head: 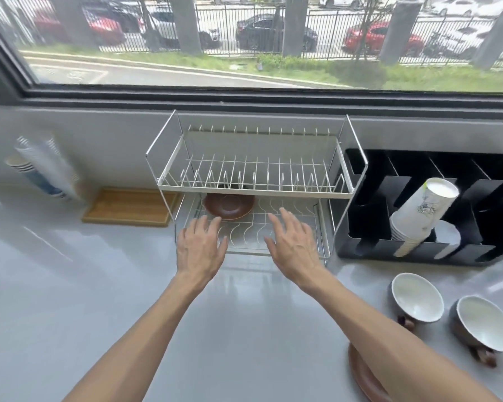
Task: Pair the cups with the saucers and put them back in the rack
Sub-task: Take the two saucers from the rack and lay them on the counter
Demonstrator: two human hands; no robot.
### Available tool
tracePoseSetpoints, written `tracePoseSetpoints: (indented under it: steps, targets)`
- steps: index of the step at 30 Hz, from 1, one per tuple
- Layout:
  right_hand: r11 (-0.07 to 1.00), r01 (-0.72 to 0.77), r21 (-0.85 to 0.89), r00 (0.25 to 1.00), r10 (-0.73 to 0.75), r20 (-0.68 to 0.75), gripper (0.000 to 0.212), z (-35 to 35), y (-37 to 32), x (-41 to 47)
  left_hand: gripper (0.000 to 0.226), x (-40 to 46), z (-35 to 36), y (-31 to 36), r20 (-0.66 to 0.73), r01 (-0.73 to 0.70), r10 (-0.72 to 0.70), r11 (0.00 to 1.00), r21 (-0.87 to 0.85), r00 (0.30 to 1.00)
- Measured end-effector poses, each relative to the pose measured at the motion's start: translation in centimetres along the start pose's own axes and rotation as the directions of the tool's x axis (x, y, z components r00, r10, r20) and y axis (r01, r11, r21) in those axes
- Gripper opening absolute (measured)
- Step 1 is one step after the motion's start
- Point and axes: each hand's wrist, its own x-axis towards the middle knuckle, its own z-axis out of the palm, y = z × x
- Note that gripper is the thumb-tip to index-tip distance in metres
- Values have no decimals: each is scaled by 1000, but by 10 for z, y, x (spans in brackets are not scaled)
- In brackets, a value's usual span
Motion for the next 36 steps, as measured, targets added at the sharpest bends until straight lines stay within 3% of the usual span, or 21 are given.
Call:
tracePoseSetpoints:
  steps: [8,12,16,18,23,26,29,30,33,36]
  targets:
    - [998,11,-67,999,-9,44,50,25,-5,66,48,64,19,-16,29,81,-79,995,-65,996]
    - [1000,-15,-14,997,16,70,48,39,0,102,46,97,34,-17,113,157,-147,984,-88,983]
    - [998,-65,-6,992,65,107,43,56,2,131,52,121,45,-19,183,258,-216,933,-251,959]
    - [996,-94,-4,985,94,142,45,66,2,142,56,132,54,-20,232,292,-235,922,-256,944]
    - [971,-202,131,950,162,267,54,72,-6,162,56,151,72,-24,301,378,-295,884,-273,907]
    - [941,-256,223,944,194,266,51,76,-9,167,54,155,78,-27,332,411,-311,863,-293,890]
    - [917,-316,242,847,158,507,57,82,-8,167,45,156,85,-34,312,397,-300,859,-322,901]
    - [907,-330,264,841,155,518,57,83,-10,167,41,156,88,-36,296,388,-292,852,-352,909]
    - [870,-331,365,919,208,336,58,80,-21,170,40,153,87,-36,263,378,-289,826,-417,921]
    - [874,-339,349,917,224,330,55,74,-24,169,56,144,84,-30,230,369,-294,813,-450,928]
